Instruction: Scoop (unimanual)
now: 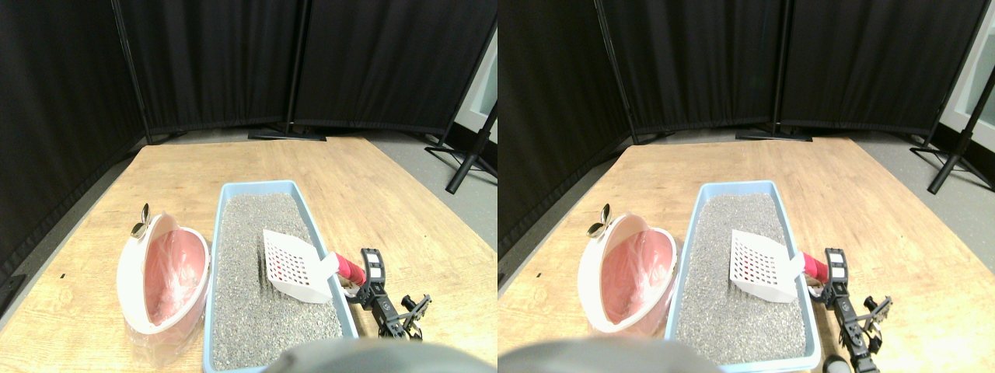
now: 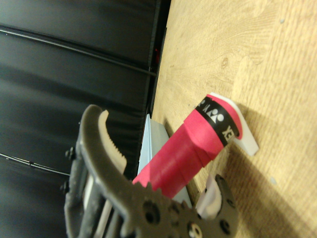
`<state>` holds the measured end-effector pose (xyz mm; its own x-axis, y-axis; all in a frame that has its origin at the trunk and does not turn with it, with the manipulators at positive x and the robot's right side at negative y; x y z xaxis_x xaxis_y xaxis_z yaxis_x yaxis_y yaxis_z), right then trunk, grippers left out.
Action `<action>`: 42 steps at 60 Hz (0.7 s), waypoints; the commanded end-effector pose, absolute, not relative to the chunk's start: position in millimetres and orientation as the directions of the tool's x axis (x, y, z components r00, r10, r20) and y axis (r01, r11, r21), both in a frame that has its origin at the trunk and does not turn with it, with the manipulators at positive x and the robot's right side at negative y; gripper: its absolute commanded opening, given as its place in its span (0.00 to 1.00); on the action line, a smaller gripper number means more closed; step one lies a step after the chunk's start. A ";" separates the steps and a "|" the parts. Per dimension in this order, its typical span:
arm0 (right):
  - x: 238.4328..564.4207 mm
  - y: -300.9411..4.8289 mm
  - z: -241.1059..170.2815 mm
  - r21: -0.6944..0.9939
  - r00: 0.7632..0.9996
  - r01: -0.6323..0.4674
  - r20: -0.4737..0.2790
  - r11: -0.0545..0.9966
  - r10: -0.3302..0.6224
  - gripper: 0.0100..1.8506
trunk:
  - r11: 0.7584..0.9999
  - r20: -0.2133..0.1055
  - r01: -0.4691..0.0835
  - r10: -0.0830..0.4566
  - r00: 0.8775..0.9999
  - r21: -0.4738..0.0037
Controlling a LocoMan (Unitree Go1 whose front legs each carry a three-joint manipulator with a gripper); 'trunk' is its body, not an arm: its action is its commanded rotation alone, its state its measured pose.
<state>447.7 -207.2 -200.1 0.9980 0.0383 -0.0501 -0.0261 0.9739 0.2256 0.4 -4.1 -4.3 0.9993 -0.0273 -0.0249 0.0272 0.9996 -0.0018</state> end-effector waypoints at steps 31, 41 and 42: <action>465.4 -210.7 -212.3 0.284 0.998 0.001 -0.065 0.959 0.019 0.52 | 1.000 -0.020 0.023 -0.023 1.000 -0.019; 471.0 -210.6 -207.6 0.275 0.997 0.000 -0.080 0.961 0.023 0.51 | 1.000 -0.017 0.021 -0.021 1.000 -0.022; 471.6 -210.4 -206.6 0.278 0.996 0.005 -0.086 0.960 0.020 0.51 | 1.000 -0.017 0.021 -0.021 1.000 -0.022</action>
